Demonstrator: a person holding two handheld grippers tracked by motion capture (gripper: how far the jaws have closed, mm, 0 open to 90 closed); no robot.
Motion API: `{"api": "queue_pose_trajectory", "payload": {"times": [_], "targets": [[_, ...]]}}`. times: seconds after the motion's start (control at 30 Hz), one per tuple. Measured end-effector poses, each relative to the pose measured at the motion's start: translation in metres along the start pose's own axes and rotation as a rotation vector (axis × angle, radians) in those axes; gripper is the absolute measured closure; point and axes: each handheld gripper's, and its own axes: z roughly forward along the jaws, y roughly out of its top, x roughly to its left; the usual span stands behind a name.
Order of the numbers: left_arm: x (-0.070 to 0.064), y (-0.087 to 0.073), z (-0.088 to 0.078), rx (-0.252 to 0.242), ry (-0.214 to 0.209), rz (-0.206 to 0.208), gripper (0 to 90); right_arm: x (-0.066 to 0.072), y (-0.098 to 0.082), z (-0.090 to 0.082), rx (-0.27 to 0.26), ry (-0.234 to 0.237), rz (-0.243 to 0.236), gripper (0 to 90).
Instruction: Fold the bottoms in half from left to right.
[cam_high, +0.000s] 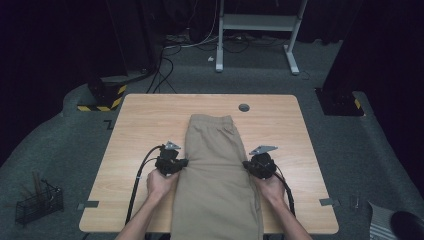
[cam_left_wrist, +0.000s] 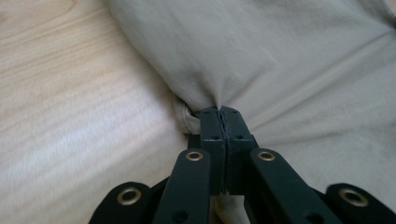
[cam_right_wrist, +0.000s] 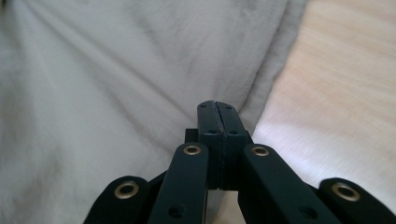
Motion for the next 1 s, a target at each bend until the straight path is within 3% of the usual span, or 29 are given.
{"api": "queue_pose_trajectory", "payload": {"times": [0.03, 0.07, 0.13, 0.17, 0.27, 0.33, 0.5, 0.6, 0.73, 0.8, 0.87, 0.93, 1.0], "targets": [[0.001, 0.001, -0.002, -0.009, 0.017, 0.013, 85.9, 0.002, -0.001, -0.002, -0.001, 0.004, 0.000, 89.7], [0.003, 0.003, -0.003, -0.021, 0.017, -0.002, 79.3, 0.003, 0.000, -0.004, -0.012, -0.010, -0.006, 86.9], [0.008, 0.011, -0.002, -0.044, 0.010, -0.040, 63.7, 0.000, 0.005, -0.007, -0.043, -0.032, 0.013, 72.6], [0.010, 0.015, -0.001, -0.057, 0.010, -0.054, 55.4, -0.005, 0.013, -0.006, -0.064, -0.048, 0.052, 63.3], [0.013, 0.025, 0.009, -0.066, 0.017, -0.077, 53.0, -0.007, 0.022, 0.000, -0.071, -0.052, 0.069, 60.4], [0.015, 0.028, 0.019, -0.050, 0.016, -0.100, 54.6, -0.010, 0.028, 0.009, -0.064, -0.052, 0.084, 61.9], [0.013, 0.023, 0.028, -0.026, 0.013, -0.070, 80.4, -0.010, 0.030, 0.027, -0.006, -0.055, 0.068, 89.0], [0.011, 0.020, 0.023, -0.007, -0.005, -0.043, 86.9, -0.010, 0.022, 0.023, -0.002, -0.034, 0.043, 90.0], [0.005, 0.013, 0.015, -0.014, 0.004, -0.012, 85.7, -0.003, 0.013, 0.013, 0.000, -0.019, 0.007, 89.7], [0.006, 0.008, 0.008, -0.022, 0.019, -0.014, 76.8, -0.002, 0.009, 0.008, -0.004, -0.023, 0.010, 86.3], [0.005, 0.002, -0.001, -0.030, -0.003, -0.032, 60.1, -0.002, 0.003, 0.001, -0.013, -0.026, 0.043, 72.4], [-0.004, -0.010, -0.014, -0.044, -0.002, -0.007, 45.8, 0.002, -0.009, -0.012, -0.044, -0.018, 0.059, 61.0], [-0.007, -0.014, -0.017, -0.042, -0.003, 0.003, 43.5, 0.005, -0.012, -0.015, -0.050, -0.024, 0.062, 57.8]]}}
